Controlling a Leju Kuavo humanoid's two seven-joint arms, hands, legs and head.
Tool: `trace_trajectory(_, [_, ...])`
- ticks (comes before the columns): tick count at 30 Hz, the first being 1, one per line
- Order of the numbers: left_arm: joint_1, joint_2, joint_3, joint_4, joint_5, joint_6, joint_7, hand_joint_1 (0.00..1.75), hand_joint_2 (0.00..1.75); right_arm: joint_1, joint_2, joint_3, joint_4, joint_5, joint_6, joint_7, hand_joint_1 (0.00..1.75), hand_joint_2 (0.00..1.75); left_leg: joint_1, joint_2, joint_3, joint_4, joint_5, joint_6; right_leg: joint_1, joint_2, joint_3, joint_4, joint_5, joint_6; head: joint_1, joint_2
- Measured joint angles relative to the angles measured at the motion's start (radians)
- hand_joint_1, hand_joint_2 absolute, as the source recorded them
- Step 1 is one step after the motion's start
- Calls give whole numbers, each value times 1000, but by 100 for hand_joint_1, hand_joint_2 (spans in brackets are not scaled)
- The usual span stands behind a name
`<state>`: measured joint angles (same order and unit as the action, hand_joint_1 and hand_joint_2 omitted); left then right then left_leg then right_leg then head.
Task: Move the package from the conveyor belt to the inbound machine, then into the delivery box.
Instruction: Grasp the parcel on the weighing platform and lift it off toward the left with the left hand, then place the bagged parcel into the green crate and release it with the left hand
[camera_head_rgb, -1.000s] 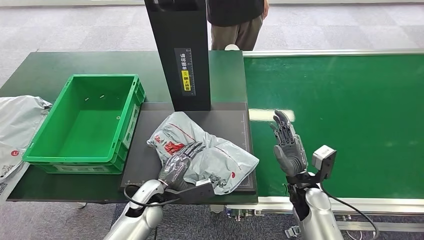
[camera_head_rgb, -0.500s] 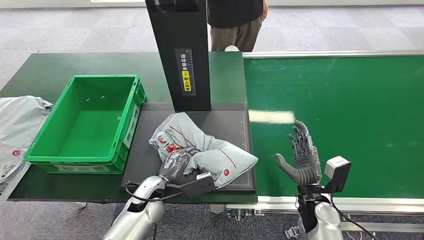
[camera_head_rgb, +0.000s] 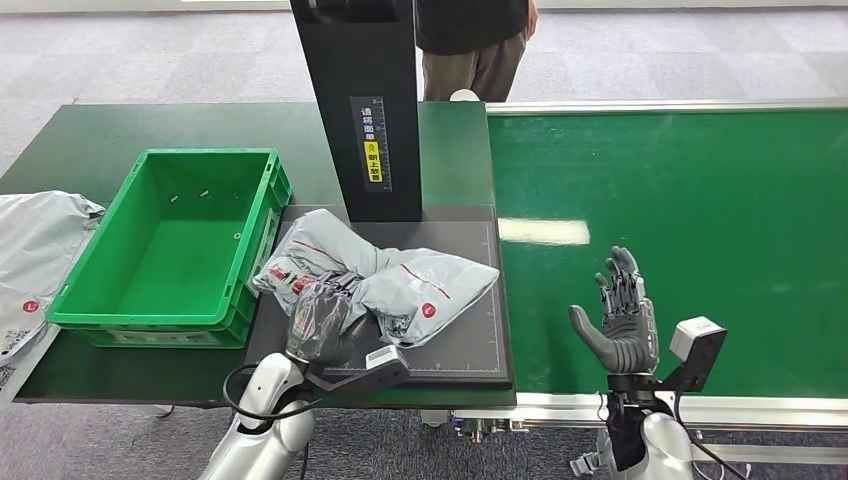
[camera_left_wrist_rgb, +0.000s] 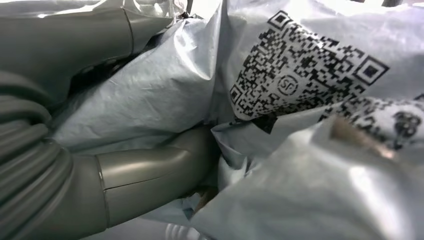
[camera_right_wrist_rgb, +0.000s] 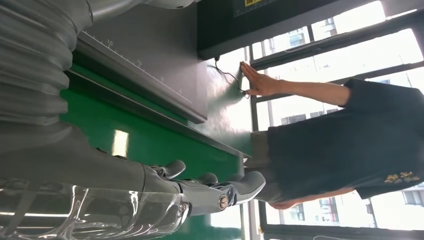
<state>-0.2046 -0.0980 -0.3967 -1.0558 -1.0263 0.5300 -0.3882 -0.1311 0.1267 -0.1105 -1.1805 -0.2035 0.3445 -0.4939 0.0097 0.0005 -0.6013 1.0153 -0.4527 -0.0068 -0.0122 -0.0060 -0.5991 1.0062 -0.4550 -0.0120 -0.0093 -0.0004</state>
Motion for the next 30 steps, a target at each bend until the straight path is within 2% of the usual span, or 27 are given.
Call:
trace_trajectory(5, [38, 21, 4, -150, -13, 129, -92, 175, 175, -3, 0, -11, 8, -17, 2, 4, 0, 175, 0, 0, 0, 0, 0, 0, 0, 0, 0, 0, 0, 0, 0, 0])
trace_trajectory(9, [55, 22, 49, -259, -76, 168, -161, 175, 175, -4, 0, -16, 24, -18, 1, -5, 0, 175, 0, 0, 0, 0, 0, 0, 0, 0, 0, 0, 0, 0, 0, 0])
trace_trajectory(11, [50, 16, 86, -287, -103, 170, -172, 175, 87, -4, 0, -17, 33, -16, 0, -11, 0, 175, 0, 0, 0, 0, 0, 0, 0, 0, 0, 0, 0, 0, 0, 0])
trace_trajectory(13, [29, 11, 130, -292, -136, 170, -146, 175, 0, -6, 0, -17, 44, -14, 0, -16, 0, 175, 0, 0, 0, 0, 0, 0, 0, 0, 0, 0, 0, 0, 0, 0])
trace_trajectory(16, [-52, 15, 199, -235, -186, 168, 15, 175, 0, -11, 0, -15, 56, -11, 0, -20, 0, 175, 1, 0, 0, 0, 1, 0, 0, -1, 0, 0, 1, -1, 0, 0])
trace_trajectory(19, [-152, 39, 257, -113, -194, 167, 160, 175, 0, -13, 1, -9, 66, -13, 3, -17, 0, 175, 1, 0, 0, 0, 3, 0, 0, -1, 0, 1, 1, -1, 0, 0])
trace_trajectory(25, [-341, 106, 336, 180, -196, 157, 337, 175, 0, -28, 8, 4, 97, -20, 19, -4, 0, 175, 1, 0, 0, 0, 4, 0, 1, 0, -1, 2, 3, -3, 0, 0])
trace_trajectory(28, [-398, 138, 374, 299, -198, 146, 420, 175, 0, -32, 9, 7, 112, -18, 22, -6, 0, 175, 1, 1, -1, 0, 4, -1, 2, 0, -1, 2, 2, -3, 0, 0])
trace_trajectory(30, [-420, 160, 402, 360, -185, 140, 448, 175, 0, -33, 9, 7, 118, -18, 24, -6, 0, 175, 1, 1, -1, 0, 4, -1, 2, 1, -2, 2, 2, -3, 0, 0])
